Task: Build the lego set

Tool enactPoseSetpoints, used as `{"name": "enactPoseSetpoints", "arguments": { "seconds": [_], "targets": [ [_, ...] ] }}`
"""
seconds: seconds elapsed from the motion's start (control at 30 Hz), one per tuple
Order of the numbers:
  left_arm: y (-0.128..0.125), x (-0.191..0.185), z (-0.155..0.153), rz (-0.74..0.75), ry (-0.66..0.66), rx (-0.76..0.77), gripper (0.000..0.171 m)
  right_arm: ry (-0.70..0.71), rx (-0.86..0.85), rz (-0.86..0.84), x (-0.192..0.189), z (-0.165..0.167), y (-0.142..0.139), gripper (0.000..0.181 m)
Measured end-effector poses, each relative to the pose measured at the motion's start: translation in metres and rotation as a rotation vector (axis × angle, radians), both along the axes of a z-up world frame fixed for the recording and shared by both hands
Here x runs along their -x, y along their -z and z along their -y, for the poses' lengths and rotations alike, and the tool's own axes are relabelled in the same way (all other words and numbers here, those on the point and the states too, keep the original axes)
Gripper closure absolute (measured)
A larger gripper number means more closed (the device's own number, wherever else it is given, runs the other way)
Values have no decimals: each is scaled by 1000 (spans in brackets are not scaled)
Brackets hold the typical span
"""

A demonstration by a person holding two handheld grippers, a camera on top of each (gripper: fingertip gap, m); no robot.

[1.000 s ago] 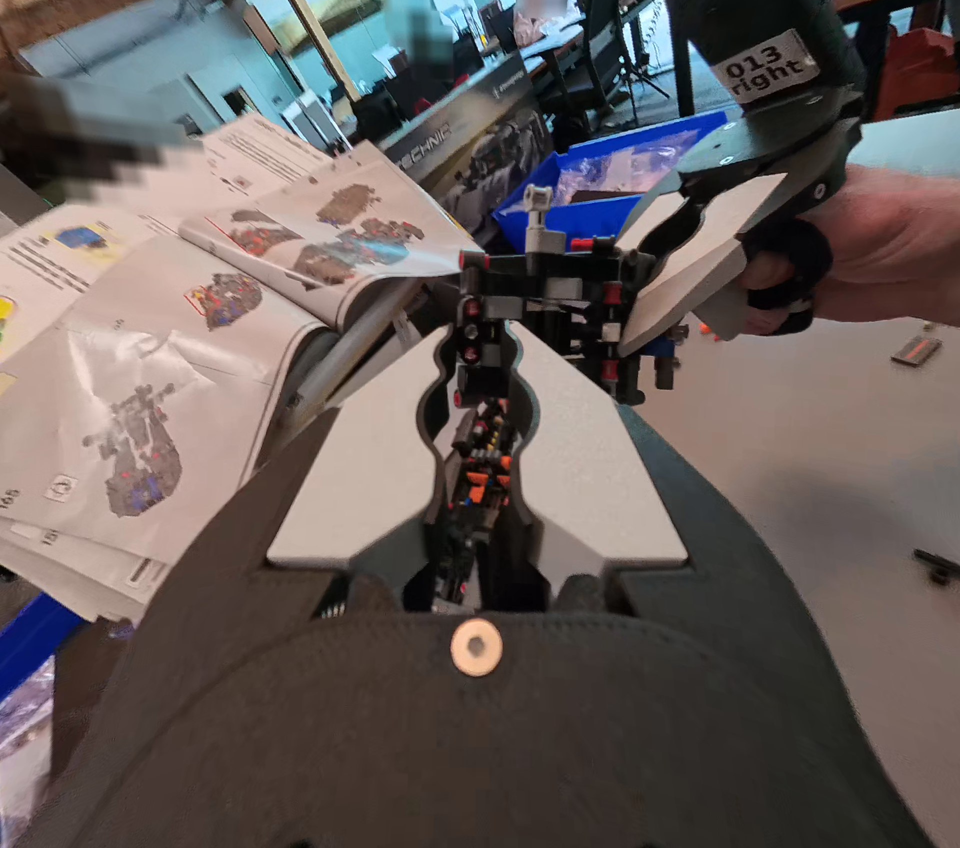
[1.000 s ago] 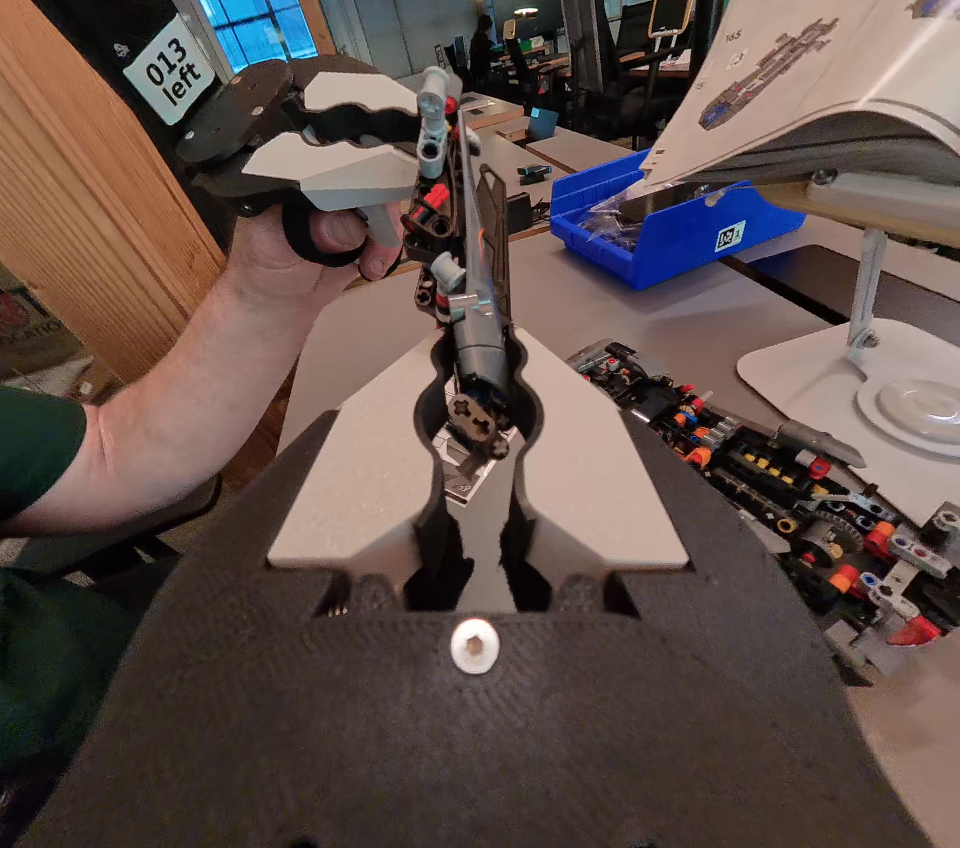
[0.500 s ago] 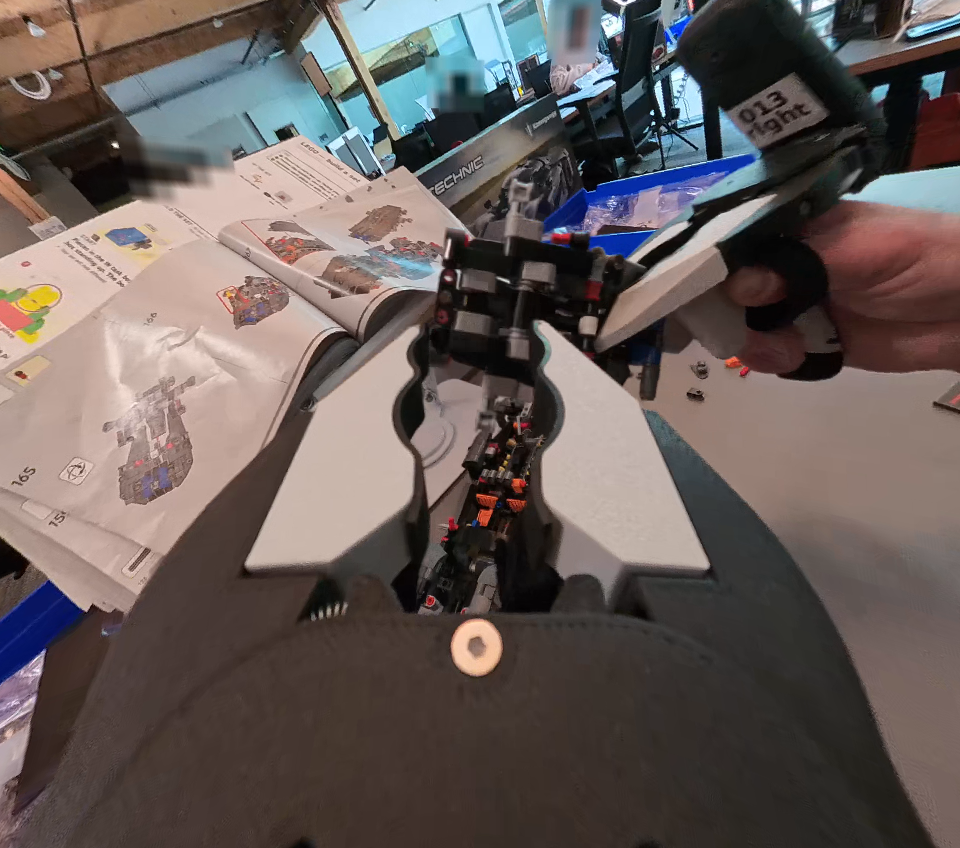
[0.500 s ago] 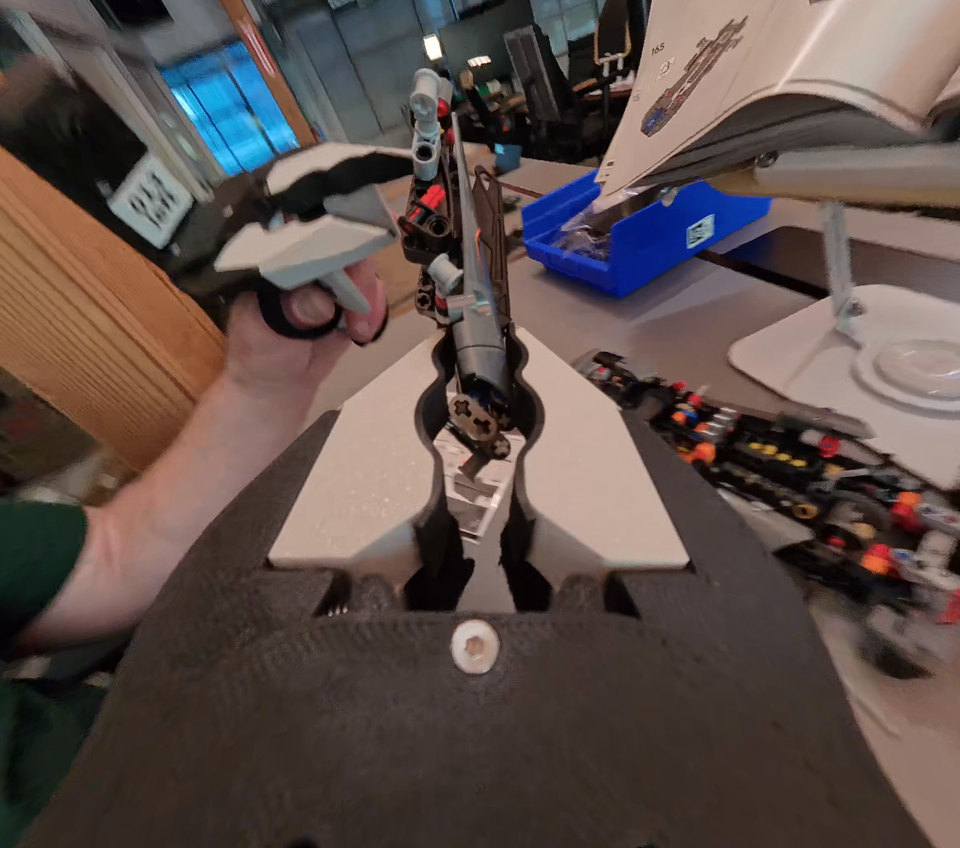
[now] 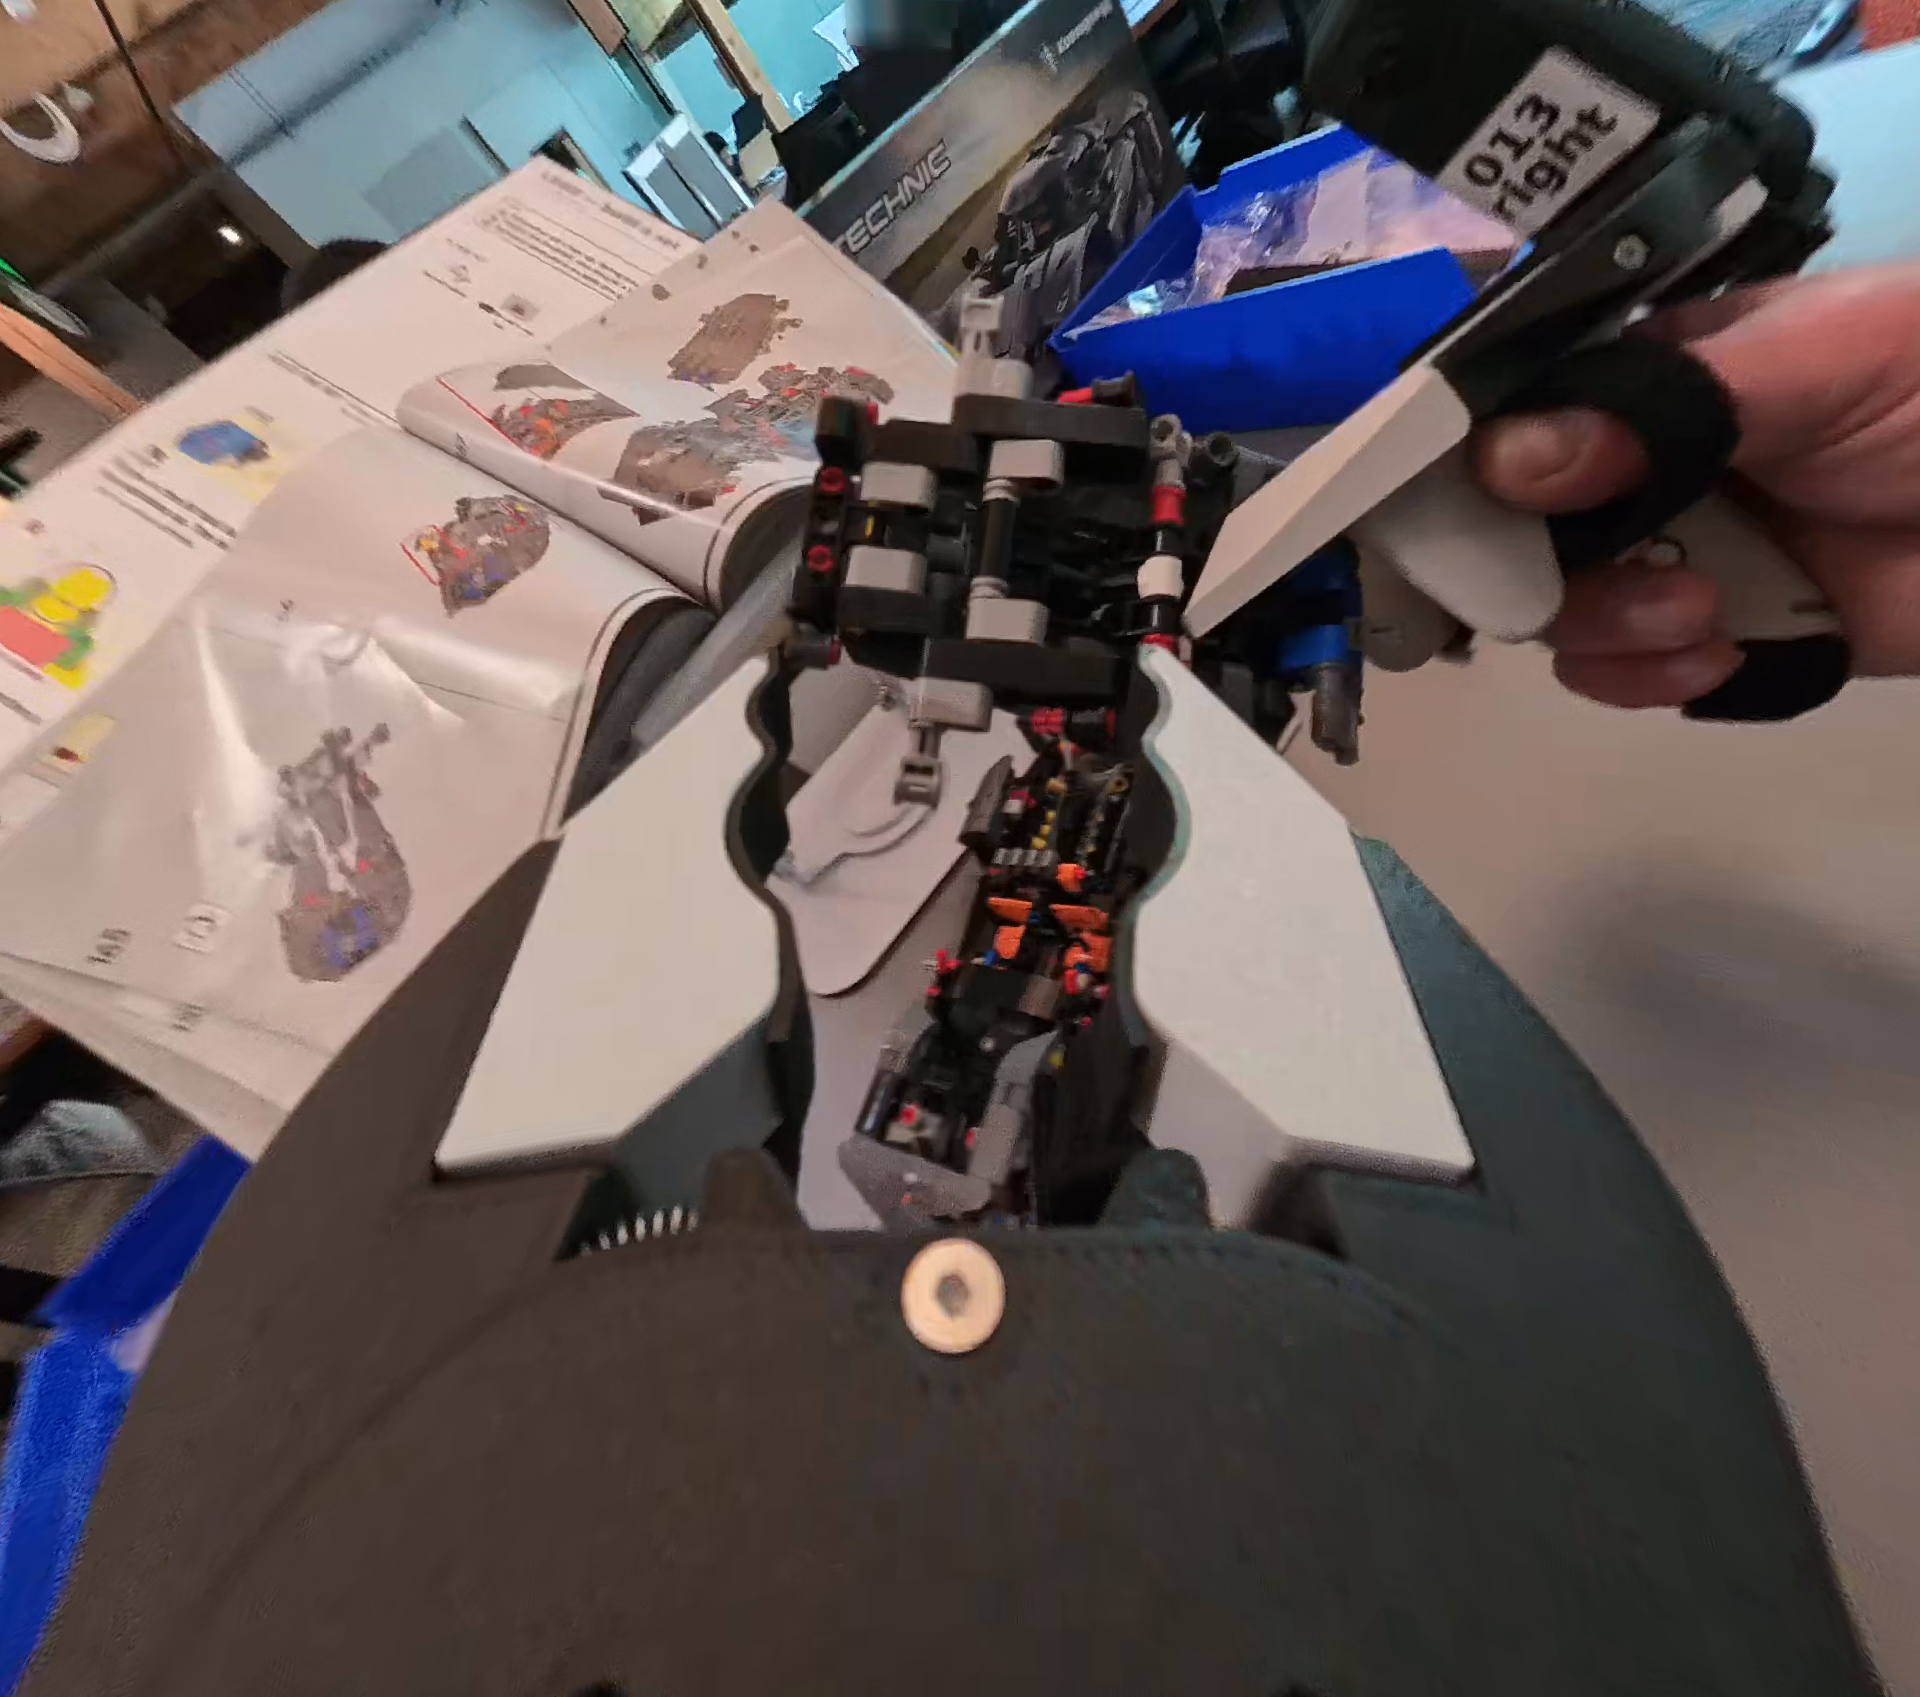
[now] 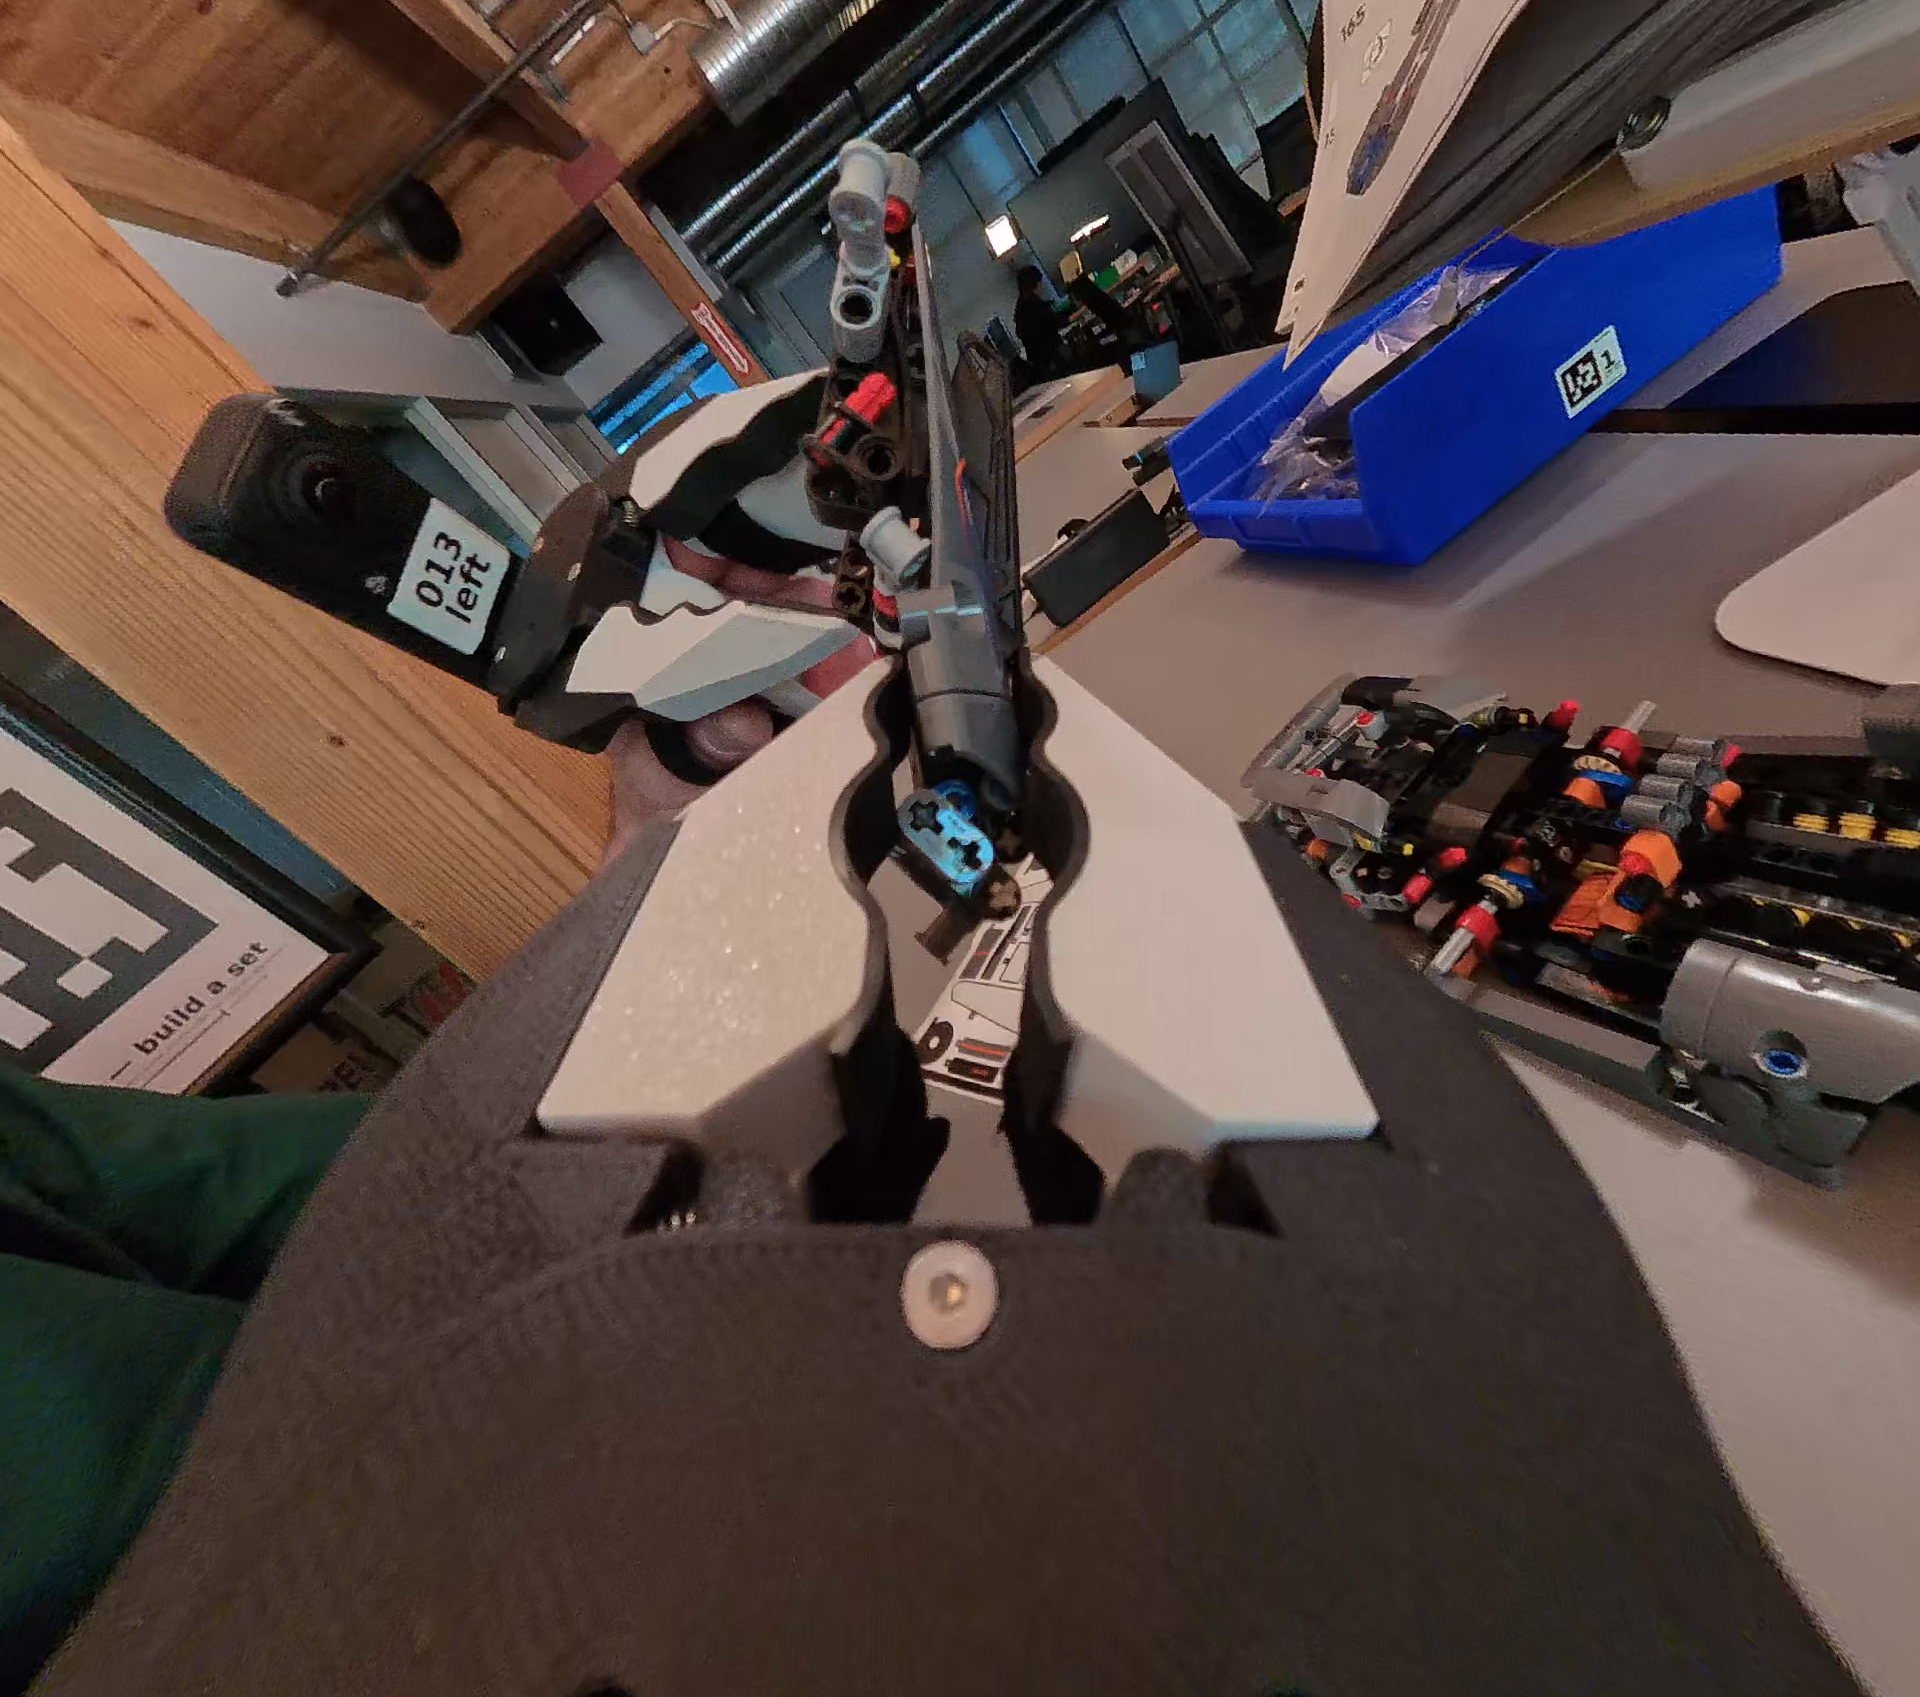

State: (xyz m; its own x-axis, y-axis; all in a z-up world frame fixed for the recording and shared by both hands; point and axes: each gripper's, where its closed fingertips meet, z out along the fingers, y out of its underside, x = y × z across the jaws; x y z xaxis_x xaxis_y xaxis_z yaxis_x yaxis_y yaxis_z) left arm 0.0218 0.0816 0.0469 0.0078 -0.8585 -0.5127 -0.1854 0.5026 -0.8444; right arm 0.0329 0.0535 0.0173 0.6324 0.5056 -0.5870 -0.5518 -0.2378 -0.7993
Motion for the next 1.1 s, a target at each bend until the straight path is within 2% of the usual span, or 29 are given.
{"name": "enactPoseSetpoints", "arguments": {
  "seconds": [0.07, 0.17, 0.27, 0.73, 0.83, 1.0, 1.1],
  "targets": [
    [0, 1, -2, 12, -4, 75, 109, 22, -14, -4, -2, -1, -1, 164],
    [4, 1, 2, 12, 15, 112, 114, 35, -23, -17, -4, -1, -2, 164],
    [10, -3, 2, -14, 1, 114, 127, 35, -27, -33, -5, -2, -1, 164],
    [9, -10, 7, -52, 51, 260, 130, 84, -48, 39, -14, 1, -4, 164],
    [7, -9, 8, -27, 26, 197, 129, 89, -40, 35, -14, 0, -5, 164],
    [3, -8, 8, -15, -108, -96, 131, 80, -27, -11, -14, 0, -6, 164],
    [-2, -7, 12, 7, -146, -204, 131, 65, -36, -45, -14, 1, -9, 164]
  ]
}}
